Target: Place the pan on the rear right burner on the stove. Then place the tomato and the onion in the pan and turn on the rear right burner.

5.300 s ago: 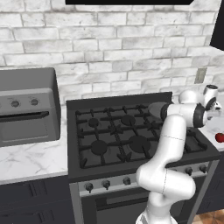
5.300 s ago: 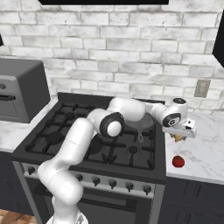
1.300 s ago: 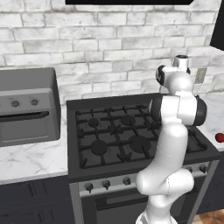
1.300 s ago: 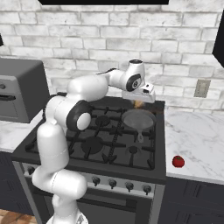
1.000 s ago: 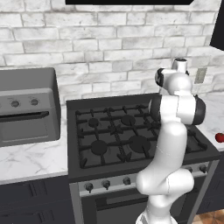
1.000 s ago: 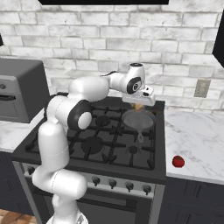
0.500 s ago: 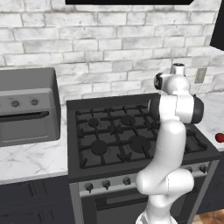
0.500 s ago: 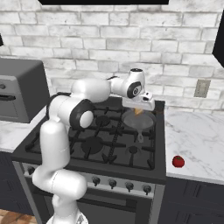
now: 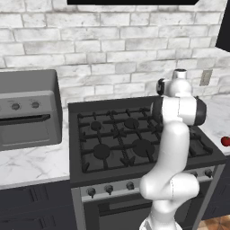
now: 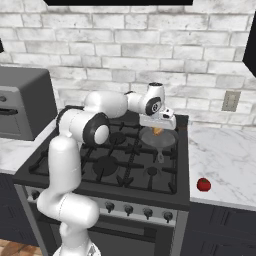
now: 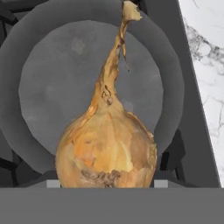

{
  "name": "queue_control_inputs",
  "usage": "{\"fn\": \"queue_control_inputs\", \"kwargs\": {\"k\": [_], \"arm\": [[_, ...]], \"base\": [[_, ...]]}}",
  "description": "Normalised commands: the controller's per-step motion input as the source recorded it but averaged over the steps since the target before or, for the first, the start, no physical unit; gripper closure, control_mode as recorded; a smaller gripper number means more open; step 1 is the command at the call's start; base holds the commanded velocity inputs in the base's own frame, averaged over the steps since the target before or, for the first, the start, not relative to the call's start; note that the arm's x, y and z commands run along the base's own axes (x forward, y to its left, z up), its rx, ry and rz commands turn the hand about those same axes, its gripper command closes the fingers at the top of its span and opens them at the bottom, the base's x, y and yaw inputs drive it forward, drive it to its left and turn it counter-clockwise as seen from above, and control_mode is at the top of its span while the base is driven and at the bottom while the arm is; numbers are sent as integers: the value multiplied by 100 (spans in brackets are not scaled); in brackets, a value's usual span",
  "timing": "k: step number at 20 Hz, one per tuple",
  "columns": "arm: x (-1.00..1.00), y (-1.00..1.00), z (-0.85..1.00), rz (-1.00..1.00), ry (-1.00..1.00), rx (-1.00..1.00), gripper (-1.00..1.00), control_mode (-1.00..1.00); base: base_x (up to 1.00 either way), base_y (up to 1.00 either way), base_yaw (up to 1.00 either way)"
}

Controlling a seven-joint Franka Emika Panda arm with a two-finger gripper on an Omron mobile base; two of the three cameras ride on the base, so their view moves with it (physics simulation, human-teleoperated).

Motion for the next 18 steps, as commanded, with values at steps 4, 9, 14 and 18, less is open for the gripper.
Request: {"fn": "queue_control_inputs", "kwargs": {"k": [4, 9, 14, 18], "arm": [[15, 0, -12, 1, 4, 0, 100, -100], [12, 0, -11, 2, 3, 0, 100, -100], [11, 0, -19, 3, 2, 1, 100, -100], [10, 0, -25, 3, 0, 2, 100, -100]], "base": [[0, 0, 0], [0, 0, 0], [0, 0, 0], [0, 0, 0]]}}
